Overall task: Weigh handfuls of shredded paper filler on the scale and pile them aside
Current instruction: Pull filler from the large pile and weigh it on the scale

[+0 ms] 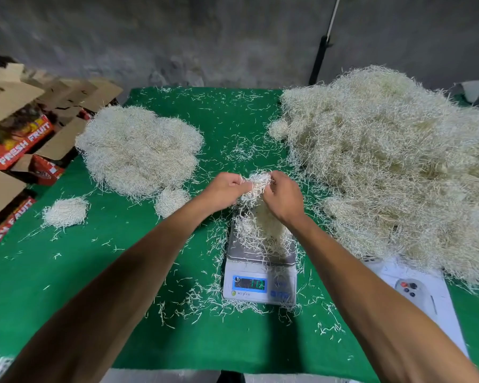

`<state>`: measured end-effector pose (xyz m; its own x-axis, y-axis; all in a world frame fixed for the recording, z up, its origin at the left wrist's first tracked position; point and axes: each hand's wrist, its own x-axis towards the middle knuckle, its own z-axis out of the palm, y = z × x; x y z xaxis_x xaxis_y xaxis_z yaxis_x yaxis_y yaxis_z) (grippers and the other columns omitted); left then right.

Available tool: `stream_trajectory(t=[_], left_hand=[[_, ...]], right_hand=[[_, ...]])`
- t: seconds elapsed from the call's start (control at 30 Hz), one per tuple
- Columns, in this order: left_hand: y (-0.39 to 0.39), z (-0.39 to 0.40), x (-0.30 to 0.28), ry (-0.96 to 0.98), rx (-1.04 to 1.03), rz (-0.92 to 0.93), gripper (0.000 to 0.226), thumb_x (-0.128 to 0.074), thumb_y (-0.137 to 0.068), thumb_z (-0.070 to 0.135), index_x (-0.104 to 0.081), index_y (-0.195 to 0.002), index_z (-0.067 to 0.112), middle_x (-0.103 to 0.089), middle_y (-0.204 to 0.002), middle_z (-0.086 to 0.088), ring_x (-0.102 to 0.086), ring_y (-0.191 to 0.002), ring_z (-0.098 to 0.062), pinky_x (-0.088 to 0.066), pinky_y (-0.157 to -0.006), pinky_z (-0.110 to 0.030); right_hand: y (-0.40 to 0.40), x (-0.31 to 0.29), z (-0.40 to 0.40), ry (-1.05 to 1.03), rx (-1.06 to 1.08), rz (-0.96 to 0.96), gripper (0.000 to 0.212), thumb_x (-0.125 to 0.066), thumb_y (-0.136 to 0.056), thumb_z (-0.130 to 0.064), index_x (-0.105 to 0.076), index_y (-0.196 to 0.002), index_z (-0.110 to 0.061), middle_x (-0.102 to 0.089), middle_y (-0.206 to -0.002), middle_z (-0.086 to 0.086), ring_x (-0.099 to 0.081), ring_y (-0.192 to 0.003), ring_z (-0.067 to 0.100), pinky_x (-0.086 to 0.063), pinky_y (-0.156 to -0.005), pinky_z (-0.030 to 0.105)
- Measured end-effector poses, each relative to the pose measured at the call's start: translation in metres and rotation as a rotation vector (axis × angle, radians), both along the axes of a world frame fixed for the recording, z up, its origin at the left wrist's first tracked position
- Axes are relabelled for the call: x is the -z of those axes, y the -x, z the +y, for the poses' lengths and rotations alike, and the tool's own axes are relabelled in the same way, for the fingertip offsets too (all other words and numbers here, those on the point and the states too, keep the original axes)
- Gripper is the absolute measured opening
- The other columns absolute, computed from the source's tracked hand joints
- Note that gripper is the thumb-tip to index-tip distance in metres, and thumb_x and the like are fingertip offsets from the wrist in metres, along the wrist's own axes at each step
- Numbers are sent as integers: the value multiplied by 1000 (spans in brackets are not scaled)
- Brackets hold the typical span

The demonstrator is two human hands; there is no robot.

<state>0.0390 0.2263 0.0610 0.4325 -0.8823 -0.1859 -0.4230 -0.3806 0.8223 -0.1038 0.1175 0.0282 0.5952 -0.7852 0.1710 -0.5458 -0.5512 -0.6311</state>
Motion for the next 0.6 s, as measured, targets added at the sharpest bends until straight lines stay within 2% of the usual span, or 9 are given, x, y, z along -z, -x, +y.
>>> stream_trajectory(t=[0.07, 0.13, 0.27, 0.33, 0.4, 0.47, 0.5, 0.57, 0.6], left_hand=[[-3, 3, -7, -60, 43, 2, 29, -60, -97, 45, -58, -80, 21, -54, -66, 8, -48, -50, -5, -48, -60, -26], [-3, 4, -17, -62, 90, 74, 25, -60, -96, 37, -57, -81, 17, -54, -60, 13, -47, -51, -7, -44, -52, -20], [-4, 13, -25, 96, 23, 398, 19, -63, -91, 28, -58, -83, 11, -51, -59, 14, -43, -51, -6, -42, -49, -16], [-5, 18, -23, 145, -70, 414, 13, -61, -96, 24, -61, -90, 12, -47, -64, 9, -42, -49, -4, -41, -48, -16], [-6, 21, -17, 227, -241, 547, 14, -56, -99, 19, -59, -110, 10, -40, -67, 7, -41, -49, -2, -40, -48, -17], [-13, 25, -18, 375, -451, 822, 24, -54, -99, 17, -51, -121, 8, -38, -76, 2, -43, -61, -6, -44, -53, -20], [-20, 30, -19, 448, -515, 927, 23, -53, -99, 18, -49, -120, 11, -41, -85, -3, -46, -72, -10, -49, -60, -23], [-36, 37, -19, 460, -543, 1001, 25, -52, -101, 21, -46, -124, 15, -43, -113, -14, -52, -101, -21, -59, -80, -35], [-42, 40, -17, 435, -526, 1010, 31, -51, -102, 23, -43, -131, 19, -39, -130, -16, -51, -117, -28, -59, -90, -44]], right_hand=[[4, 2, -3, 9, -3, 49, 10, -51, -96, -9, -59, -92, -11, -59, -79, 3, -47, -60, 13, -52, -60, 32], [5, 7, -5, -19, 2, 69, 17, -51, -100, -14, -65, -105, -7, -63, -76, 7, -46, -55, 14, -55, -57, 33], [14, 15, -14, -234, 115, 55, 34, -54, -99, -6, -63, -131, -7, -67, -88, 10, -50, -57, 13, -43, -51, 28], [17, 17, -16, -237, 114, 79, 35, -54, -101, -8, -61, -135, -8, -67, -89, 7, -49, -54, 12, -43, -49, 28], [17, 18, -20, -246, 137, 77, 24, -55, -104, -16, -67, -122, -6, -64, -78, 6, -51, -55, 15, -53, -54, 33], [25, 22, -25, -338, 189, 63, 20, -56, -104, -19, -66, -101, -2, -60, -76, 6, -56, -61, 19, -59, -61, 40], [30, 27, -27, -378, 209, 64, 21, -56, -104, -19, -65, -97, -2, -59, -77, 7, -56, -62, 19, -56, -58, 38], [38, 36, -31, -361, 206, 69, 22, -57, -104, -20, -61, -87, -6, -58, -75, 6, -54, -59, 17, -51, -53, 33], [40, 38, -30, -329, 194, 60, 23, -58, -104, -20, -60, -85, -7, -59, -74, 6, -52, -58, 15, -52, -53, 35]])
